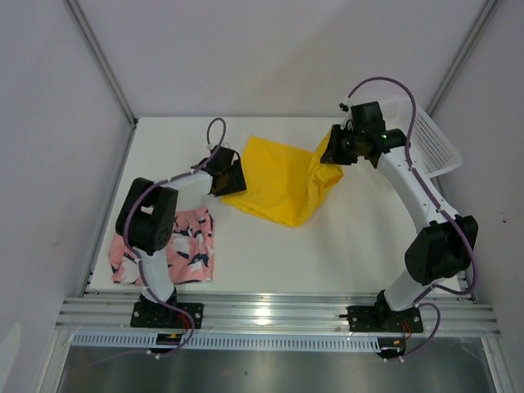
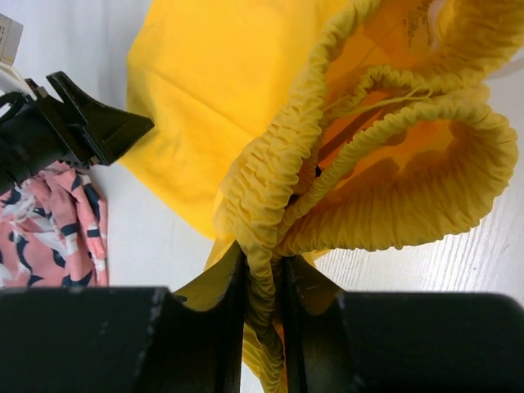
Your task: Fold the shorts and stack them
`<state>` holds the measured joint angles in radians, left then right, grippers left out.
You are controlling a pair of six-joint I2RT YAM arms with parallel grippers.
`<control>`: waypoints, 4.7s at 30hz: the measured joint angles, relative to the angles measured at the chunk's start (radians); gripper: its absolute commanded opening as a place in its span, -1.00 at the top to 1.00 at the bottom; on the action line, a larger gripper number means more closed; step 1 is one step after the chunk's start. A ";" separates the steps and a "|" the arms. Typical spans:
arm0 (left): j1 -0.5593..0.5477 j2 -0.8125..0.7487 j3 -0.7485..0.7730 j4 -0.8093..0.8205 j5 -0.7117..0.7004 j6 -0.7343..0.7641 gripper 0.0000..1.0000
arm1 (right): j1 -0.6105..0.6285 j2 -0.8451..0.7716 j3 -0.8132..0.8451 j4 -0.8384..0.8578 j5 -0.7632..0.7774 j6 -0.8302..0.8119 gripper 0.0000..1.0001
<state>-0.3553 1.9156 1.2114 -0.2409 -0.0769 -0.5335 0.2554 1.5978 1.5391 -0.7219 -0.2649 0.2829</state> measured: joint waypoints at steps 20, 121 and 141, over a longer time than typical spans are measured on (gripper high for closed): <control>-0.129 -0.171 -0.272 0.192 0.028 -0.079 -0.36 | 0.379 0.602 0.692 -0.409 0.375 -0.142 0.94; -0.192 -0.519 -0.424 0.063 0.054 -0.107 -0.44 | 0.279 0.293 0.017 0.493 -0.126 0.338 0.28; -0.032 -0.262 -0.137 0.106 0.162 -0.126 -0.41 | 0.221 0.288 -0.347 0.875 -0.198 0.451 1.00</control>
<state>-0.3878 1.6535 1.0744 -0.1352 0.0849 -0.6594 0.4767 1.8862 1.1923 0.1535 -0.4629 0.7338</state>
